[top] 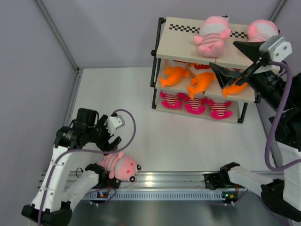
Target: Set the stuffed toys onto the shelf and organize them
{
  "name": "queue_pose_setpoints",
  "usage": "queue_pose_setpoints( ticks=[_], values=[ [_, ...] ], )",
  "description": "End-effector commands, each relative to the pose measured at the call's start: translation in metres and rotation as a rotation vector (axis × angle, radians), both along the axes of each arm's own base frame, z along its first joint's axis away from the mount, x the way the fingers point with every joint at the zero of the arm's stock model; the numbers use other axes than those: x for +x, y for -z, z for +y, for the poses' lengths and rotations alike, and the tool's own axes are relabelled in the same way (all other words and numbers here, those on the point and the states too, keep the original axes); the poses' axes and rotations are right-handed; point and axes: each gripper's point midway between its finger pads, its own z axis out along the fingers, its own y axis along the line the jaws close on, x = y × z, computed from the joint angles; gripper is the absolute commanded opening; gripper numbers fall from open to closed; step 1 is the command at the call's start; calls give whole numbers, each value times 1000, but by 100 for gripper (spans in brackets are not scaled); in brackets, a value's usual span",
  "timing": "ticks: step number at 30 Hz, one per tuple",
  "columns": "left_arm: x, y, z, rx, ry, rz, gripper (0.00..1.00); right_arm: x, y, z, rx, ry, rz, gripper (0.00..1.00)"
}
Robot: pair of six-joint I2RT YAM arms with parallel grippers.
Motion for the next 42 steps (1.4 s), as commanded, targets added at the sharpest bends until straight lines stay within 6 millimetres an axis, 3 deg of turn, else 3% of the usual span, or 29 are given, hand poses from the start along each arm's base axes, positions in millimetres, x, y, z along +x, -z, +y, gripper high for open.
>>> queue_pose_setpoints(
  ticks=[1, 2, 4, 8, 11, 15, 18, 20, 21, 24, 25, 26, 29, 32, 33, 35, 36, 37, 39, 40, 42],
  values=[
    [-24, 20, -19, -39, 212, 141, 94, -21, 18, 34, 2, -202, 77, 92],
    [-24, 25, -24, -21, 257, 172, 94, -14, 32, 38, -7, -203, 97, 92],
    [-26, 29, -30, 7, 323, 189, 94, -12, 35, 38, 2, -193, 86, 93],
    [-61, 46, -60, 81, 607, 273, 96, 4, 61, 42, -18, -171, 139, 93],
    [-76, 79, -59, 226, 718, 353, 97, 12, 73, 43, -29, -158, 166, 93],
    [-80, 129, -43, 423, 767, 369, 96, 15, 83, 44, -39, -155, 183, 93],
    [-69, 144, -46, 470, 736, 310, 96, 17, 87, 44, -43, -150, 185, 94],
    [-58, 149, -62, 430, 713, 253, 93, 17, 91, 45, -44, -158, 189, 94],
    [-59, 149, -66, 407, 719, 257, 84, 16, 90, 47, -40, -164, 185, 94],
    [-62, 145, -75, 367, 733, 271, 46, 15, 96, 50, -42, -176, 198, 94],
    [-62, 145, -75, 369, 732, 266, 15, 15, 97, 50, -43, -176, 205, 93],
    [-59, 144, -75, 374, 719, 259, 0, 15, 99, 50, -42, -176, 210, 93],
    [-42, 135, -77, 396, 625, 207, 0, 17, 106, 55, -39, -178, 235, 91],
    [0, 116, -82, 375, 424, 135, 0, 20, 119, 67, -63, -167, 261, 89],
    [22, 99, -87, 350, 340, 84, 0, 13, 122, 80, -81, -198, 259, 88],
    [58, 78, -76, 250, 116, 94, 0, 16, 131, 89, -128, -161, 242, 88],
    [79, 51, -78, 177, 35, 59, 0, 4, 134, 106, -152, -208, 226, 88],
    [96, 38, -64, 96, -108, 82, 0, 4, 142, 112, -190, -198, 204, 87],
    [119, 1, -56, -4, -225, 32, 0, -13, 140, 134, -236, -260, 107, 87],
    [125, -14, -45, -58, -328, 16, 0, -17, 155, 144, -278, -279, 92, 87],
    [131, -41, -41, -127, -399, -26, 0, -34, 160, 168, -352, -315, -18, 87]
  ],
)
